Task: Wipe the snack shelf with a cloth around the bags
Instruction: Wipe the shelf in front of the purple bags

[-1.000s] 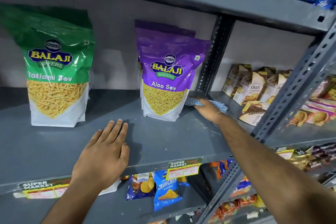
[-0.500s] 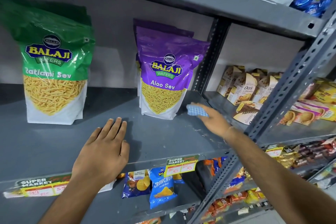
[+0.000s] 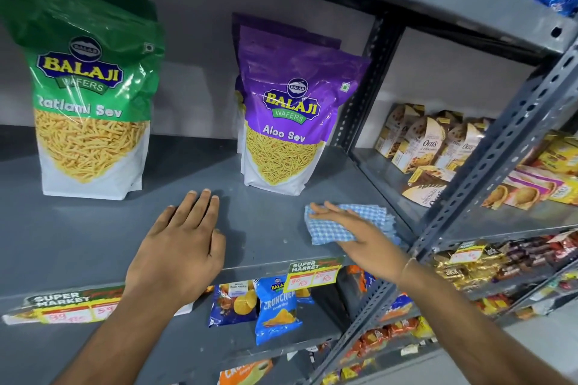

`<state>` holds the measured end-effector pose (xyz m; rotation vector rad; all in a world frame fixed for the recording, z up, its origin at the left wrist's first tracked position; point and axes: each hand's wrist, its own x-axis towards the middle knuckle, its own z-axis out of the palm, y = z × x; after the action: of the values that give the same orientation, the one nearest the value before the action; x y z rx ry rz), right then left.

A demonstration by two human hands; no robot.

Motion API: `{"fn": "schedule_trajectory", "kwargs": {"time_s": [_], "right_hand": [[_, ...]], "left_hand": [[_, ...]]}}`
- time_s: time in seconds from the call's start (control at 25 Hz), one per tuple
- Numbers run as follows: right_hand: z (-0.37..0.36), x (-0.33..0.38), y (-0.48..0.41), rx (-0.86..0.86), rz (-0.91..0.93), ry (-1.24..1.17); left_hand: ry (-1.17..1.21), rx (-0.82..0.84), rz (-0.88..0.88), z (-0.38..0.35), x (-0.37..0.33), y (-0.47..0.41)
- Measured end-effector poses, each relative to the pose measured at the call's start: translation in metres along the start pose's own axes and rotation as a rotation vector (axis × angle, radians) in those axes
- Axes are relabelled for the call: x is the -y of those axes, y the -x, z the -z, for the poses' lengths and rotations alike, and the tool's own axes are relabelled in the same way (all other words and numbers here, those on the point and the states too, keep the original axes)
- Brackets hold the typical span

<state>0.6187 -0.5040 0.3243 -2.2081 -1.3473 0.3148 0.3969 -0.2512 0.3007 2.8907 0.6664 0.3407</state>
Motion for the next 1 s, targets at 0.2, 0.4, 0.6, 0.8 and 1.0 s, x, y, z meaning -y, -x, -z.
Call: {"fn": "schedule_trajectory", "kwargs": {"time_s": [0.2, 0.4, 0.6, 0.8, 1.0], "right_hand": [[0.038, -0.008, -0.003, -0.467, -0.276, -0.087], [0.027, -0.033, -0.012, -0.370, -0.497, 0.005], [-0.009, -0.009, -0.014, -0.449, -0.503, 0.065], [-0.027, 0.039, -0.039, -0.423, -0.494, 0.103], [-0.071, 0.097, -0.002, -0.319, -0.111, 0.076]], "left_hand": [[-0.031, 0.006, -0.010, 0.003, 0.002, 0.000], [-0.018, 0.001, -0.007, 0.004, 0.001, 0.001], [-0.020, -0.015, 0.011, 0.001, 0.002, 0.001], [-0.016, 0.000, 0.006, -0.001, 0.003, 0.002], [0.009, 0.004, 0.004, 0.001, -0.001, 0.002]]}}
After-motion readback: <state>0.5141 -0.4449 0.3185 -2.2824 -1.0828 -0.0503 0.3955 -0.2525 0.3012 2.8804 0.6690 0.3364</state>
